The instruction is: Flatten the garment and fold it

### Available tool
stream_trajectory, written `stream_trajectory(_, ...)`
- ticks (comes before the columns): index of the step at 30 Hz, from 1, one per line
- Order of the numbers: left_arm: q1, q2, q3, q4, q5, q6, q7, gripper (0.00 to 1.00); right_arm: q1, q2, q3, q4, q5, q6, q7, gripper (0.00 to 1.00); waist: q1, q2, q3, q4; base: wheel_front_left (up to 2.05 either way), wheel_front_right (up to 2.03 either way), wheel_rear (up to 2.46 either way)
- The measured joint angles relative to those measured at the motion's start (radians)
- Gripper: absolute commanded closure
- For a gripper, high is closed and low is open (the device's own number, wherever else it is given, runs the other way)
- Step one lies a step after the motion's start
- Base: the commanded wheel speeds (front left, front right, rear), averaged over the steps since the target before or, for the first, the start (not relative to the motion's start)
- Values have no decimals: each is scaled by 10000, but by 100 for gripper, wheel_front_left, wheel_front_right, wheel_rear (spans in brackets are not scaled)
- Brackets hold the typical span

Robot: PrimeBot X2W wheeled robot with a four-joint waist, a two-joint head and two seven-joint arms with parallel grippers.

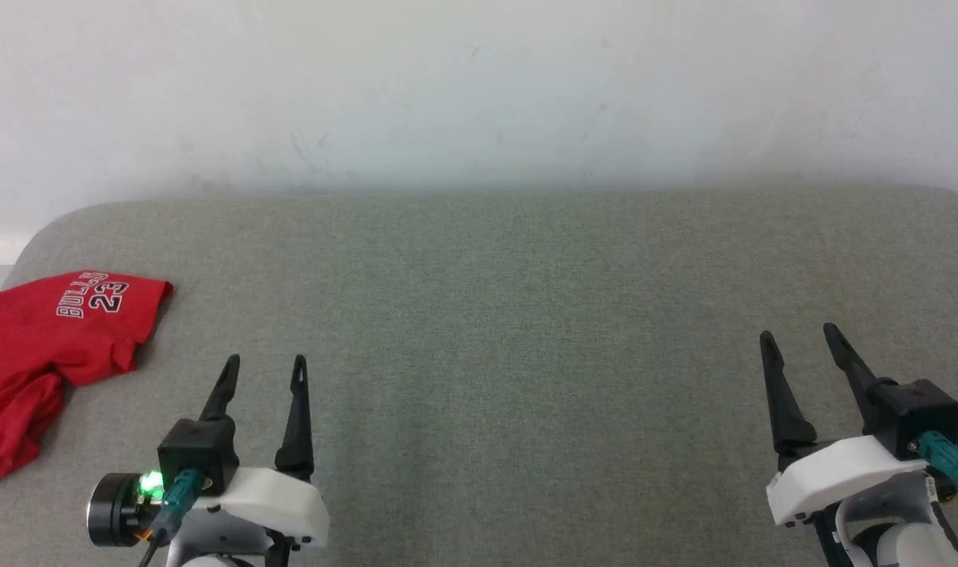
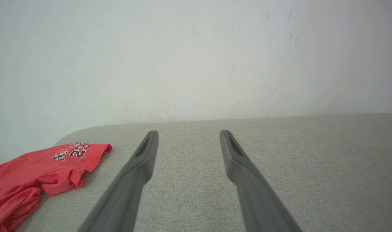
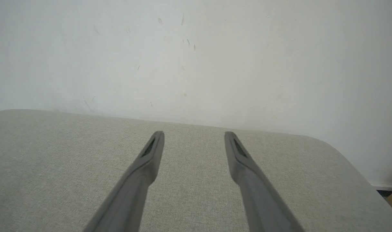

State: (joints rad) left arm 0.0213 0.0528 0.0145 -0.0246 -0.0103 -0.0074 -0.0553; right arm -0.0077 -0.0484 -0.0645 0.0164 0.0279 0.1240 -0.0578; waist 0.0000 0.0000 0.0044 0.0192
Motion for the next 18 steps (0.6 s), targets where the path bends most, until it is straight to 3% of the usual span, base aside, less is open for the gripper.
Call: stream_trajectory(18,240,-2,184,-165,-182,10,-408,0,89,0,-115,125,-4,2,-370,0,0,0,-68,865,0,0,0)
